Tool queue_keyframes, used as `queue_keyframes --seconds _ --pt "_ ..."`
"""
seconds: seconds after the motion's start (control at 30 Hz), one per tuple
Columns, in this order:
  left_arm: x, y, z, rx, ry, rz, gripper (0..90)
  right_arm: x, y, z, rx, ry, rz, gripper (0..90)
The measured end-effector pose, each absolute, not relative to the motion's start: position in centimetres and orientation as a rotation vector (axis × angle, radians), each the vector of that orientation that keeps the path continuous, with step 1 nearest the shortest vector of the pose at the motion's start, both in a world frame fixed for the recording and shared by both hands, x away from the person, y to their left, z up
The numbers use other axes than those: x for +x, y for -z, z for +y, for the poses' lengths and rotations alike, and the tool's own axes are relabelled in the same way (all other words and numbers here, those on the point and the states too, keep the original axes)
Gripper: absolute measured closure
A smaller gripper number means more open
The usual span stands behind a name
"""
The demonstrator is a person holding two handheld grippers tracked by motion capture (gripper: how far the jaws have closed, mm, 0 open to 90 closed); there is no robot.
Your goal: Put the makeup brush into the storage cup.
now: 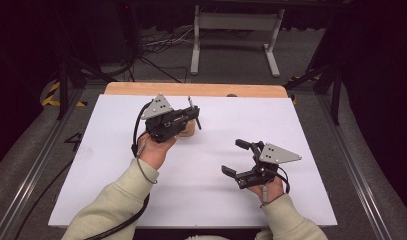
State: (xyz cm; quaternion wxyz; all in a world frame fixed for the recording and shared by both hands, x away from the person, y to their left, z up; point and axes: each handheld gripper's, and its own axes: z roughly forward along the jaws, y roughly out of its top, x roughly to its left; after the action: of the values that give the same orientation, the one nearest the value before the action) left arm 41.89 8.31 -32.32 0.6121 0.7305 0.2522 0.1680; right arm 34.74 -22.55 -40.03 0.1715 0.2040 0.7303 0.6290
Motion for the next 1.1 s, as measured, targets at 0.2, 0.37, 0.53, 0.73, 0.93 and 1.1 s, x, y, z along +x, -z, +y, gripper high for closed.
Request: queue_keyframes --seconds 0.2,0.37,0.53,0.73,0.93,1.1 --pt "42.9 32.6 8.2 1.677 -0.451 0.651 82.8 34.8 40.1 -22.6 0.581 -1.795 2.072 3.2" --pt "43.4 32.6 8.1 1.677 -0.474 0.676 82.8 34.8 40.1 -22.5 0.579 -1.794 2.076 3.2" --pt "44.1 32.7 8.3 1.661 -0.509 0.717 82.8 34.9 40.2 -22.5 0.572 -1.790 2.083 2.9" --pt "44.6 32.9 8.4 1.659 -0.528 0.745 82.8 34.8 40.2 -22.5 0.564 -1.746 2.083 2.5" --pt "45.6 33.4 8.4 1.659 -0.537 0.787 82.8 34.8 40.2 -22.4 0.556 -1.733 2.081 0.2" --pt "46.4 33.9 8.5 1.660 -0.562 0.821 82.7 34.8 40.2 -22.5 0.568 -1.739 2.077 0.2"
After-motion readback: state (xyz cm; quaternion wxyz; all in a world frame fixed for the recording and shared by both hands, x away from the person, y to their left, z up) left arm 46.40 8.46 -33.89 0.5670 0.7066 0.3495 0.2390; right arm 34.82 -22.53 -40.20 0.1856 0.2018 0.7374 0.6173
